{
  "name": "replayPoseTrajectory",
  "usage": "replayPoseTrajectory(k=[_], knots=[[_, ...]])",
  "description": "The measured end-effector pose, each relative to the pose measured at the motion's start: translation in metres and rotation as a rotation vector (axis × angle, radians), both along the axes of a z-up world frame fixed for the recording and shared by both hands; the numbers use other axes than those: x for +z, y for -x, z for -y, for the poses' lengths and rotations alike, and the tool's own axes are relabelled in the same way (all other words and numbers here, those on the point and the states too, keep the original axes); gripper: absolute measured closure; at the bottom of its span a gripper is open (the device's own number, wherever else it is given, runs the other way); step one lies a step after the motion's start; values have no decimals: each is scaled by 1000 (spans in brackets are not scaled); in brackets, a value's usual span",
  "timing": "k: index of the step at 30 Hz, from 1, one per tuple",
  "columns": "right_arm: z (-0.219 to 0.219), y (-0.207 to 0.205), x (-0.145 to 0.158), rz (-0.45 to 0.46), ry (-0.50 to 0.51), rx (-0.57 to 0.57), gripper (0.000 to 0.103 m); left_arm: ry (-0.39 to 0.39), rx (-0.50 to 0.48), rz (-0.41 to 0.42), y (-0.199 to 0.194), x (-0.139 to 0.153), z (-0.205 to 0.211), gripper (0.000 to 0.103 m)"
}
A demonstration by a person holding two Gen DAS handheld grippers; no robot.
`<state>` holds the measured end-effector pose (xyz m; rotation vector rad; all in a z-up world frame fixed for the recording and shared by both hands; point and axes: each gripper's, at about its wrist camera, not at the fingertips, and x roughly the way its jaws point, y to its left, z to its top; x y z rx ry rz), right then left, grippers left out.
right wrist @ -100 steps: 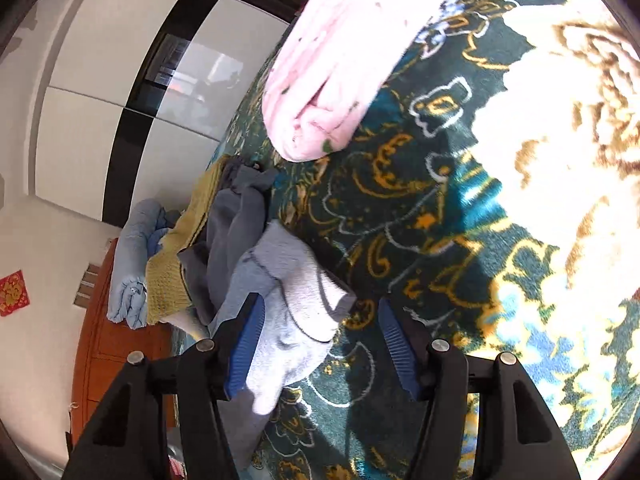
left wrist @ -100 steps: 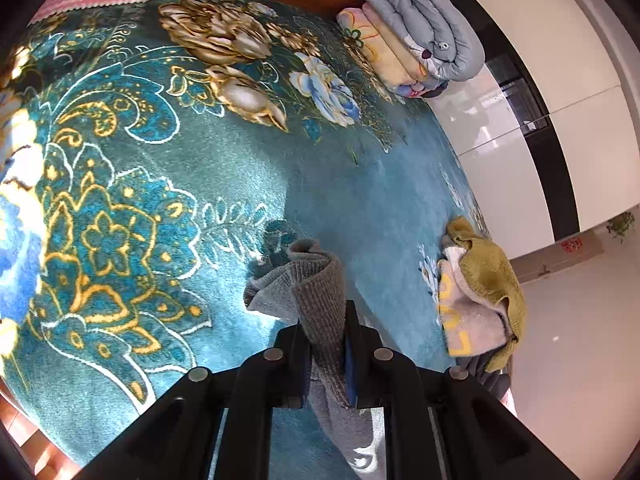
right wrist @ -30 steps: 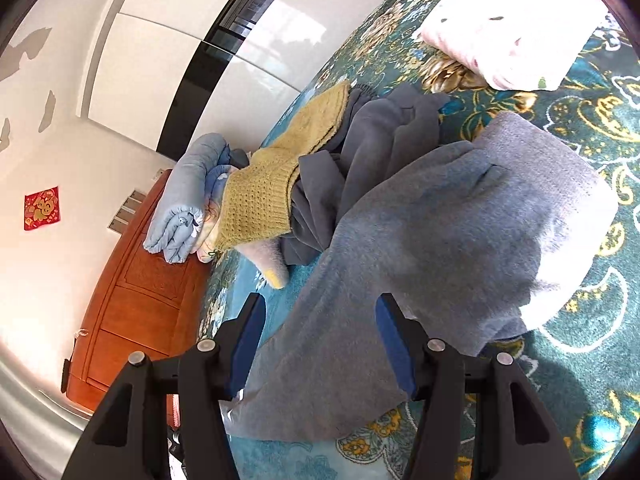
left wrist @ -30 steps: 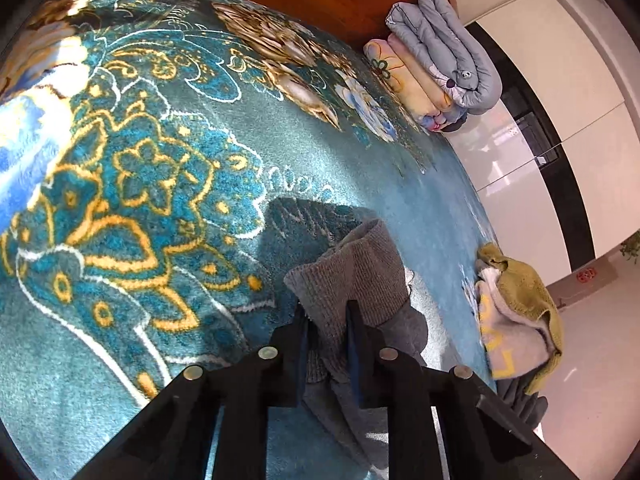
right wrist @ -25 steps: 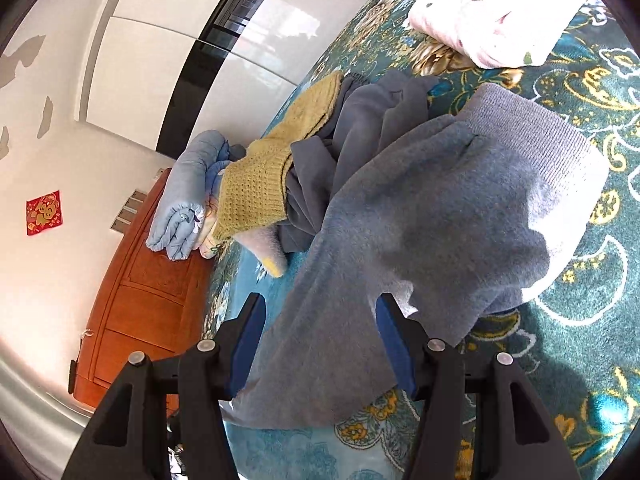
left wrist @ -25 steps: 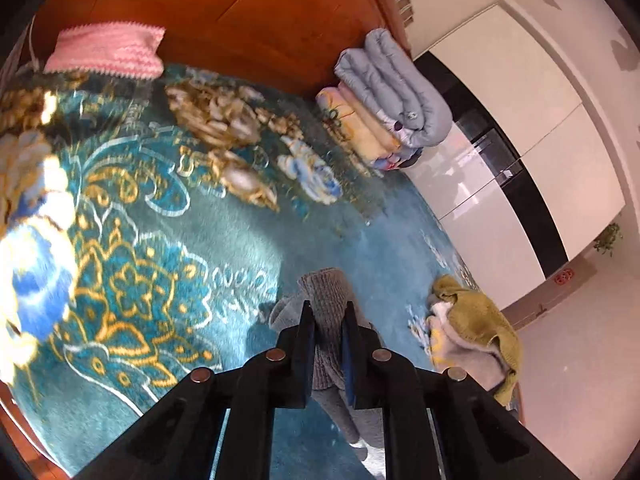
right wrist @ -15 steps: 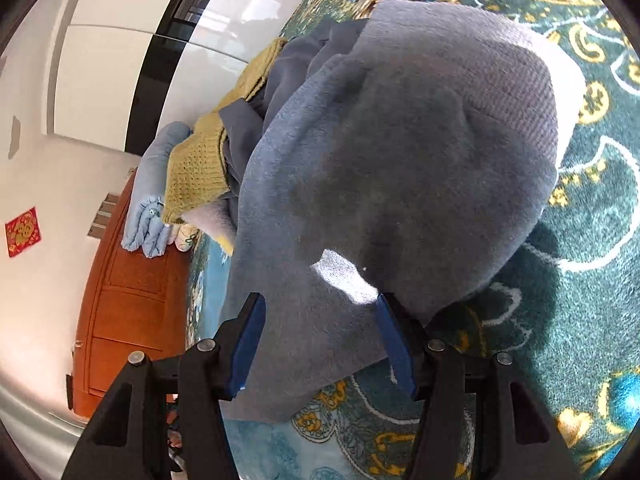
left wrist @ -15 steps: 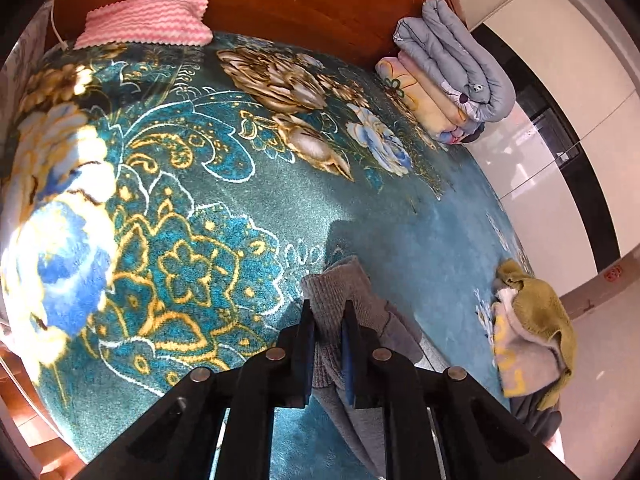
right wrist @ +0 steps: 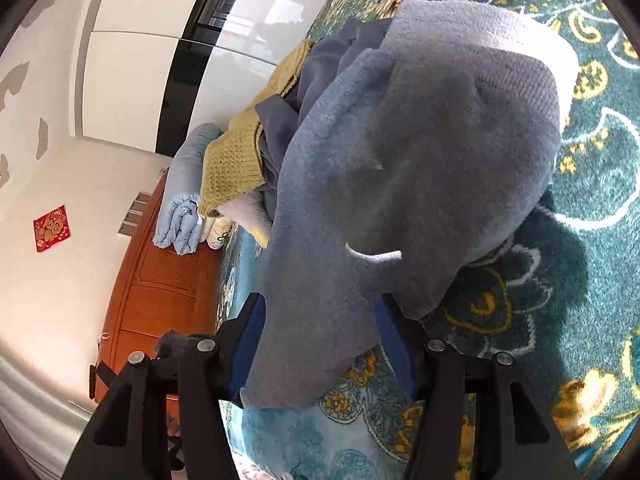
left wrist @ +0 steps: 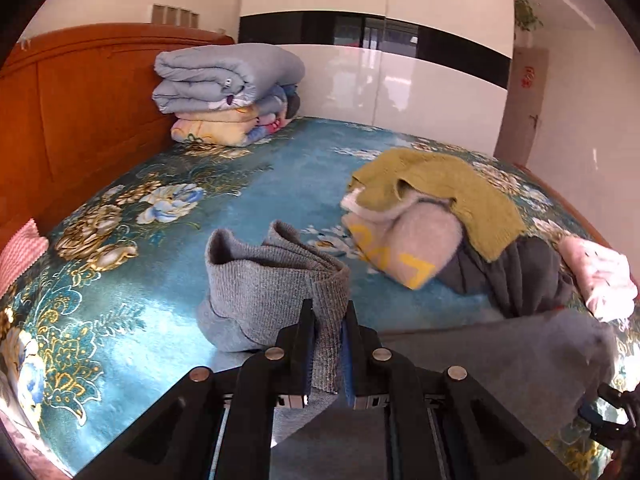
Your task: Fold clothes
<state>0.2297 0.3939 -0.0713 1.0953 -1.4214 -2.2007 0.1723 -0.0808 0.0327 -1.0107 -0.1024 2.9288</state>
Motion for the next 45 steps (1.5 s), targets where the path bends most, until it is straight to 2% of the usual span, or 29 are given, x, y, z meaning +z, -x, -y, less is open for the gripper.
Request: replayPoseTrajectory(k=[3,5,11,12,15,16,17,18,20,22,25,27,29,31,34,36,40,42,45], knots=[[-5,-7,0,-13,9,-11,44,105,-88,19,-4,-18,-59,90],[-10,-11,0,-21,13,-27,44,135,-139,40,-9,-31,-88,90],[-14,-17,-11,-16,38,-49,44,219,-194,90,-14,-63,-134,87],[-14,-17,-13,-14,40,-48,44,218,-192,99,-14,-67,-135,87],[-13,-17,-15,-11,37,-44,44,192,-206,129,-13,-75,-134,78],[-13,-18,-15,-12,34,-43,44,177,-219,139,-13,-76,-134,66],[-14,-20,-15,-13,33,-43,44,157,-238,141,-14,-76,-133,48],[-14,-21,-15,-13,31,-43,44,134,-252,138,-17,-74,-131,42],[-12,-20,-14,-11,25,-42,44,81,-280,133,-22,-68,-123,40],[-7,-20,-10,-15,7,-27,44,-21,-308,128,-27,-58,-107,40],[10,-16,2,-39,-34,25,44,-143,-257,87,-30,-42,-68,37],[32,-9,14,-68,-74,92,44,-158,-149,56,-28,-39,-37,35],[63,2,25,-100,-106,184,44,-60,7,60,-23,-47,-11,34],[100,16,32,-121,-129,282,44,44,119,126,-16,-66,10,34],[152,38,34,-119,-144,400,44,18,155,209,-19,-94,38,34],[175,50,24,-79,-157,435,44,11,169,255,-25,-109,51,34],[200,76,3,18,-127,437,44,-33,157,248,-38,-112,68,34],[206,81,5,11,-108,429,44,-41,163,244,-42,-110,75,34],[217,86,12,-13,-158,420,44,-64,181,243,-43,-107,85,34]])
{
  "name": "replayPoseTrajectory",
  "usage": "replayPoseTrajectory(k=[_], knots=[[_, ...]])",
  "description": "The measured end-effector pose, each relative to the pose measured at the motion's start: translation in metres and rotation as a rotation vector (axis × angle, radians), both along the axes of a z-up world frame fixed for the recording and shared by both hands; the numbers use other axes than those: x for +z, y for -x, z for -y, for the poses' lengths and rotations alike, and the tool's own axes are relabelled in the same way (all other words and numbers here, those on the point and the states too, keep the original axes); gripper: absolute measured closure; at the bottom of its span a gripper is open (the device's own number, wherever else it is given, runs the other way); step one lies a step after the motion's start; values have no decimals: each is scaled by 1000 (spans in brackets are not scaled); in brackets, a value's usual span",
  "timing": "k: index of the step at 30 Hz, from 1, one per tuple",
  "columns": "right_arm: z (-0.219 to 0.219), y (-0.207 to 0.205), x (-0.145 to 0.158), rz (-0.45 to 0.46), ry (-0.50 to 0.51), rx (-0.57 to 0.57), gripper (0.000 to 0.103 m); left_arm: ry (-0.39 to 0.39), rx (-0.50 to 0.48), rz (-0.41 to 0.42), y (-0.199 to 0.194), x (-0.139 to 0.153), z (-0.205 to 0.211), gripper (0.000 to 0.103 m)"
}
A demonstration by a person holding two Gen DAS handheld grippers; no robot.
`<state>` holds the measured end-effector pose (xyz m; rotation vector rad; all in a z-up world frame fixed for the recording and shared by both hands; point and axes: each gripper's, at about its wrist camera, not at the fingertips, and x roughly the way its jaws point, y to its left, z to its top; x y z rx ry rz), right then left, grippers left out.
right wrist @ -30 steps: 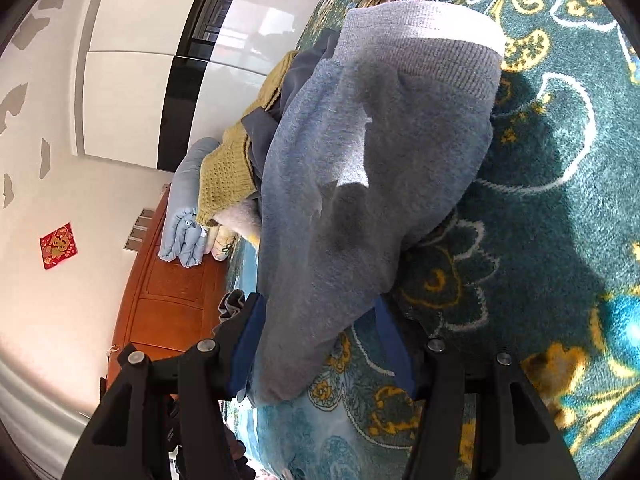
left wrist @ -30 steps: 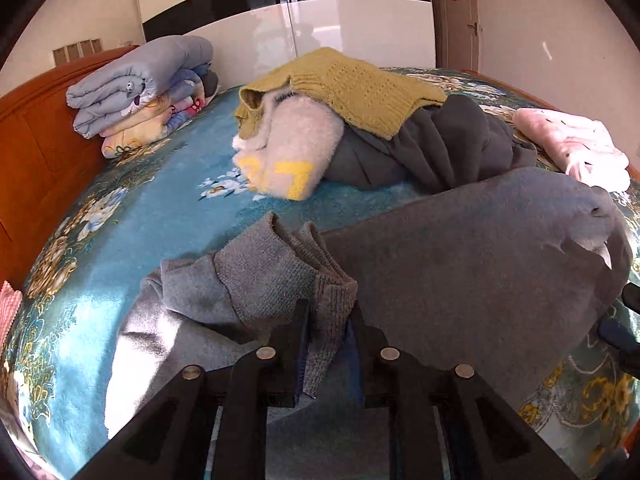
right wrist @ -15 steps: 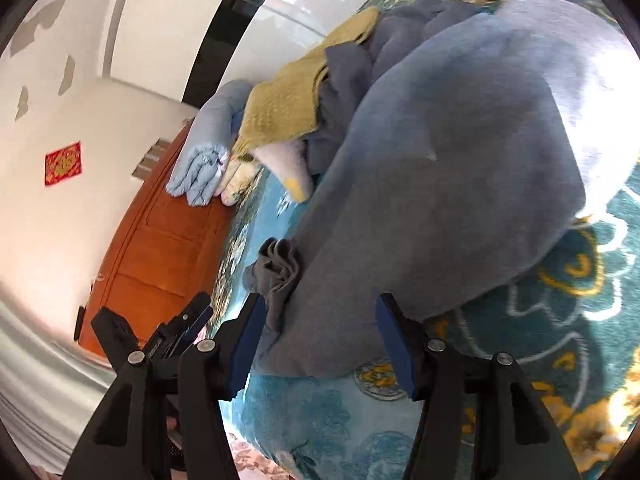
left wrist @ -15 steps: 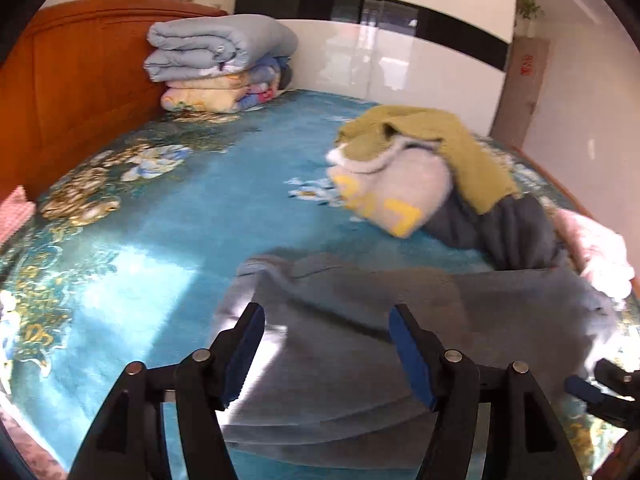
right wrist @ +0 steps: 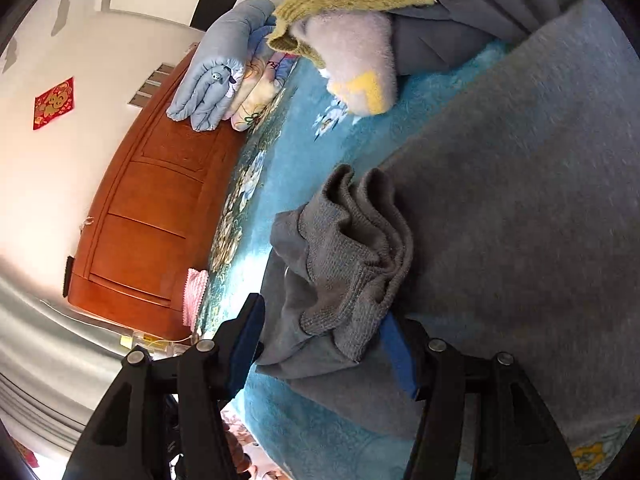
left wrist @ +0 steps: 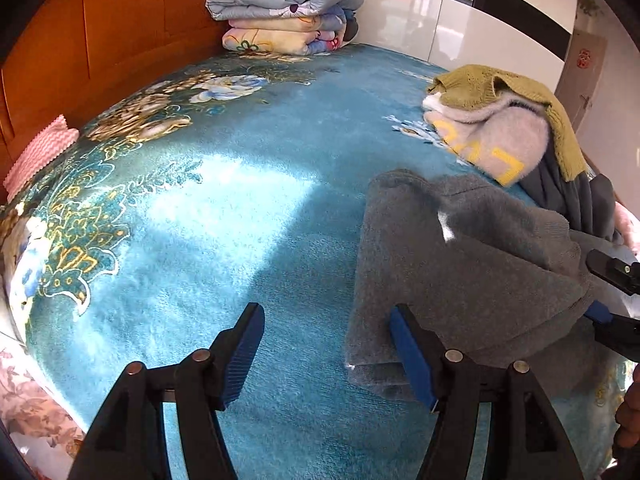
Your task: Fold clothes
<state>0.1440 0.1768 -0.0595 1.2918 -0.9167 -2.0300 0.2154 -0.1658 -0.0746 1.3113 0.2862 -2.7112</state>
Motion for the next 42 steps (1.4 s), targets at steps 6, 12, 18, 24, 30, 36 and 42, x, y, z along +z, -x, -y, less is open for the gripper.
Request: replayPoseTrajectory(k=[6,12,18,24,30,36,42], knots=[[-6,-3,7,-27,9,-48,91,-63,10,-15,-5,6,9,34],[-65,-32,51,-235,58,-149,91,-90,-26,-47,-2,17,1,34],[-114,-31,-25,35,71,-269,91,-96,-111,-60,10,31,-34,34],[-128,-44,-24,28,108,-275,88,-93,-312,-82,33,53,-117,34],[-197,-92,1,-61,75,-423,71,-10,-495,-59,48,42,-210,33],[-292,-145,4,-73,-15,-704,45,21,-496,29,63,8,-237,30],[-322,-135,-21,-13,61,-759,43,-115,-441,24,55,22,-193,30]])
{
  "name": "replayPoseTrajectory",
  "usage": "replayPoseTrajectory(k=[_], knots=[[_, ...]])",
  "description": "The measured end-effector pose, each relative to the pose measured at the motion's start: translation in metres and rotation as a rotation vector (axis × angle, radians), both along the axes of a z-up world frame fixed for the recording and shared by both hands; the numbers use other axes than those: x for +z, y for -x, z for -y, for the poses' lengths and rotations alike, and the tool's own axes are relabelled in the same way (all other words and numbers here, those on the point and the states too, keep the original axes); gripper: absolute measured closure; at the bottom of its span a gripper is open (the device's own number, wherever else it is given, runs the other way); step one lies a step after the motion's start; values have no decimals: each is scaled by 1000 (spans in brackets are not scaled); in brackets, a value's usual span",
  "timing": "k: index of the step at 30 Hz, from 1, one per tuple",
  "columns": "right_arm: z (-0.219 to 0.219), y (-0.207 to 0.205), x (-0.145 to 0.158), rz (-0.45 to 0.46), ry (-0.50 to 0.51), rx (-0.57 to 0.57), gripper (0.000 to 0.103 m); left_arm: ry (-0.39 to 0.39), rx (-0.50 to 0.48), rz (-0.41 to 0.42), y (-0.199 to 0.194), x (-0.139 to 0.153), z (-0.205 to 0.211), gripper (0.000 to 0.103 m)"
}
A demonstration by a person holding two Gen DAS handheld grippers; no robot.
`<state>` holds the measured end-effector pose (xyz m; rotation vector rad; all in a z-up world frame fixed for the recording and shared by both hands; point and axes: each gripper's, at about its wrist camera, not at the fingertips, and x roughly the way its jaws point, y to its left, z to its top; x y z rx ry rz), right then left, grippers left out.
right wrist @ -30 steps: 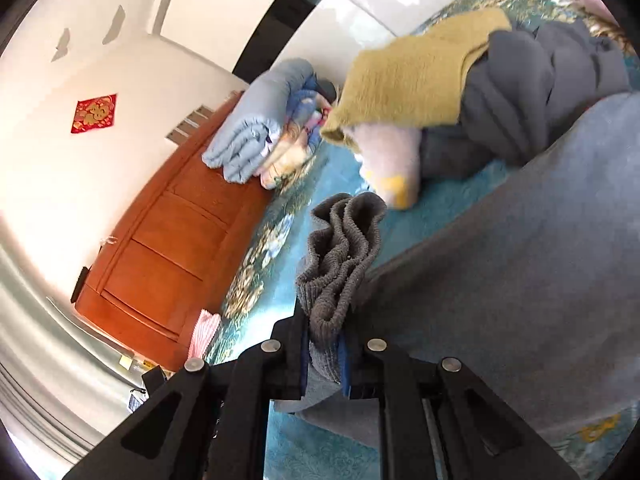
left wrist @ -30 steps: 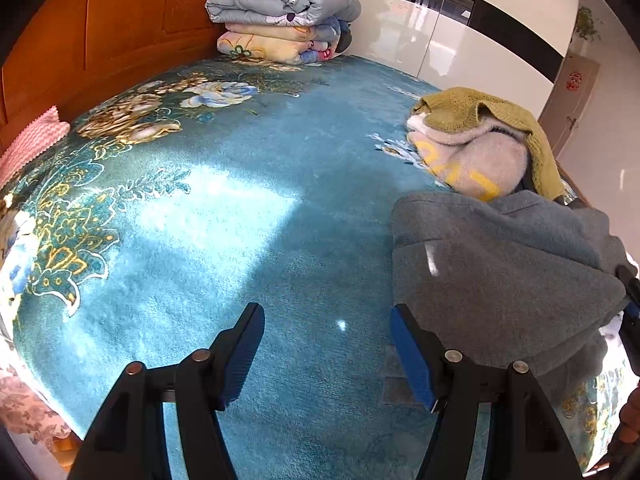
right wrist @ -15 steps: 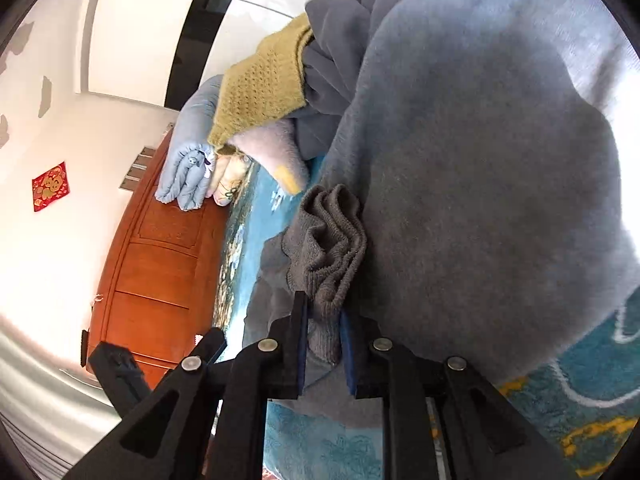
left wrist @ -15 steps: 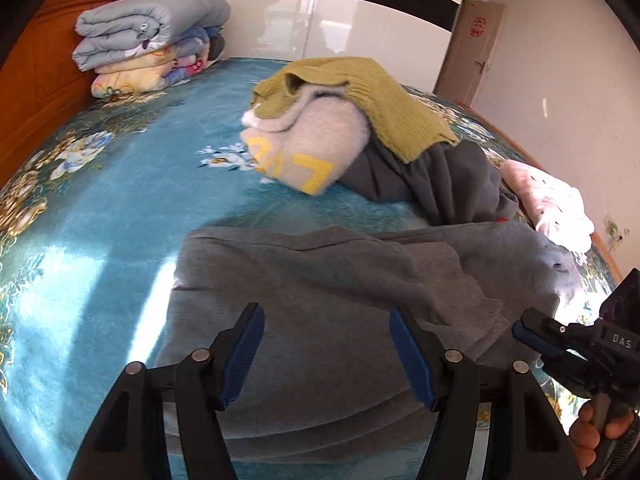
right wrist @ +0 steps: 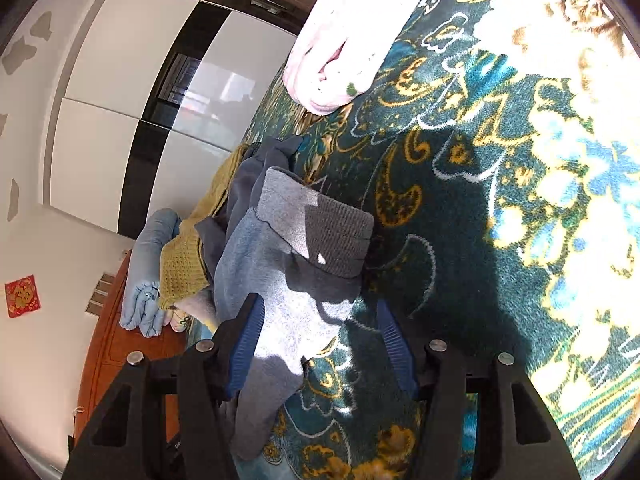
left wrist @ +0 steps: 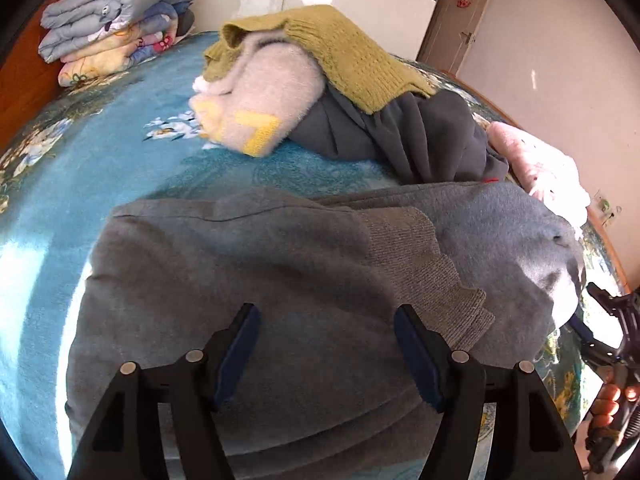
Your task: Fold clothes
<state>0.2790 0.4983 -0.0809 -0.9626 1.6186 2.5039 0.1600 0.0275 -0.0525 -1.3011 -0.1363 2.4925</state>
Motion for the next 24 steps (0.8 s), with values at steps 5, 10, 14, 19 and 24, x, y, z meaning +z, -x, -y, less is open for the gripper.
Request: replayPoseTrajectory(k=[5,10,14,19,24], knots=[[-9,25,-8,-22,46,-34,43,-91,134,14,-22,4,68,30],[-2,51,-4,-28,27,-36,43,-136,224,22,-36,6,116,30],[3,61,5,-75,79,-3,80,-154,274,23,-41,9,141,30],[31,66,69,-110,-96,31,81,-185,321,8,-52,12,168,30],[131,71,173,-260,-425,215,82,-215,380,0,-57,13,193,30]])
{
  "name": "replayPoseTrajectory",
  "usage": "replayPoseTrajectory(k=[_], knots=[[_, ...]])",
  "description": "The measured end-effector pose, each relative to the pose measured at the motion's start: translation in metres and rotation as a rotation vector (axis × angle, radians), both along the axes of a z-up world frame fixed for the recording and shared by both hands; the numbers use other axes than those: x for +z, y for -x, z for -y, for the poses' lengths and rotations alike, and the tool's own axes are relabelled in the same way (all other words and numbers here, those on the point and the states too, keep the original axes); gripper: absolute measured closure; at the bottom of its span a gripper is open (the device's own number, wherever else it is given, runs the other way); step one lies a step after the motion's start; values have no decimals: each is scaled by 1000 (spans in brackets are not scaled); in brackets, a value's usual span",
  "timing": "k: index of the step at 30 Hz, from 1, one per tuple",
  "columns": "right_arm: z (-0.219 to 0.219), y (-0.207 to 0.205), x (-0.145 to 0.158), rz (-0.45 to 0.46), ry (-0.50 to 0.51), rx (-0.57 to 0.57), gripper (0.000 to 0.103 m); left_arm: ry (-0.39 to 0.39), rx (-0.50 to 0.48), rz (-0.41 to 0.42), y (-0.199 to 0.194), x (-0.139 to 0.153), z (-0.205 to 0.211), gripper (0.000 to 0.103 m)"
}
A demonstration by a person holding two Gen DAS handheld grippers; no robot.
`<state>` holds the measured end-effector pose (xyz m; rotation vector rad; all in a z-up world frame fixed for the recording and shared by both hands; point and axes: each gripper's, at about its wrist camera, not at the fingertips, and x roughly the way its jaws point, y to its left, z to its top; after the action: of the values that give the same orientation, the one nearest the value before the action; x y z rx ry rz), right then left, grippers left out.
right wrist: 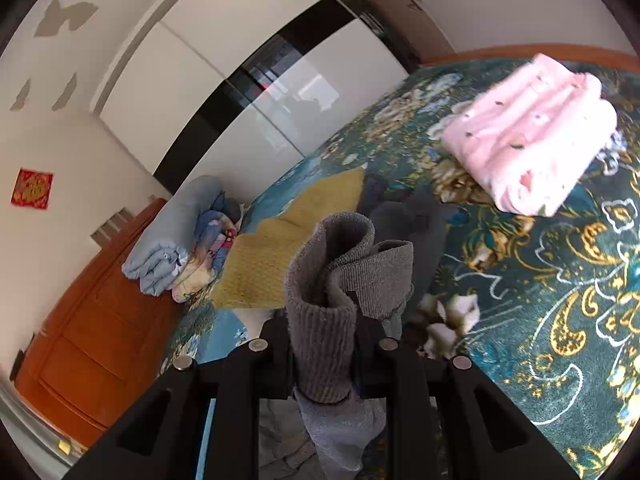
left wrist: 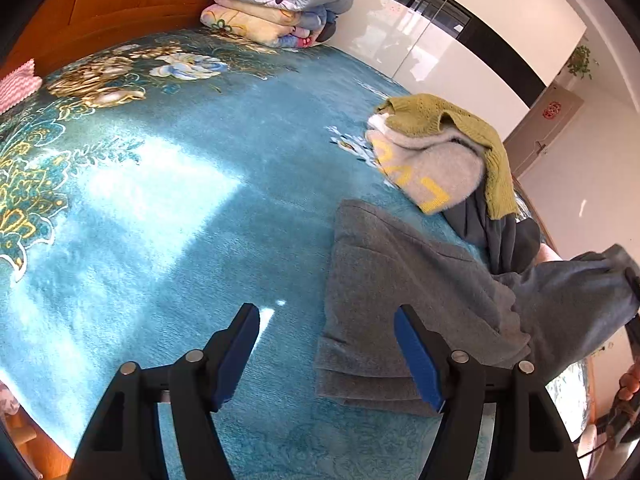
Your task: Fold clothes
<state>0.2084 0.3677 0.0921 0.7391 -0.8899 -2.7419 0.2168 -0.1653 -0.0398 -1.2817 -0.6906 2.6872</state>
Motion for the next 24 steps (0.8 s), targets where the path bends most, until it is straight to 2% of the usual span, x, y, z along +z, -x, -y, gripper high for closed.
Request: replayPoseTrajectory(k=[3,6,8,12,14,17,18,20,24], knots=[[82,7,40,-67,-175,149,82,-17,29,0,-4,0,13,30],[167,19,39,-73,-302,308,82,-23,52,1,-10,1,25,30],[215,27,19,-42,-348,404,82,-25,63,3,-14,1,32,30],[285,36,-43,66,-416,552,81,-16,77,4,-22,1,45,30],[300,36,-68,117,-433,591,81,-25,78,4,-22,-1,48,30],[307,33,-84,166,-425,638,72,-74,64,5,-20,-5,49,30],[306,31,-85,166,-413,656,66,-97,57,6,-19,-7,49,30],[295,23,-79,142,-373,676,62,-153,22,2,-16,-9,44,30],[248,12,-59,76,-291,595,54,-238,-75,-16,-4,-7,23,30]])
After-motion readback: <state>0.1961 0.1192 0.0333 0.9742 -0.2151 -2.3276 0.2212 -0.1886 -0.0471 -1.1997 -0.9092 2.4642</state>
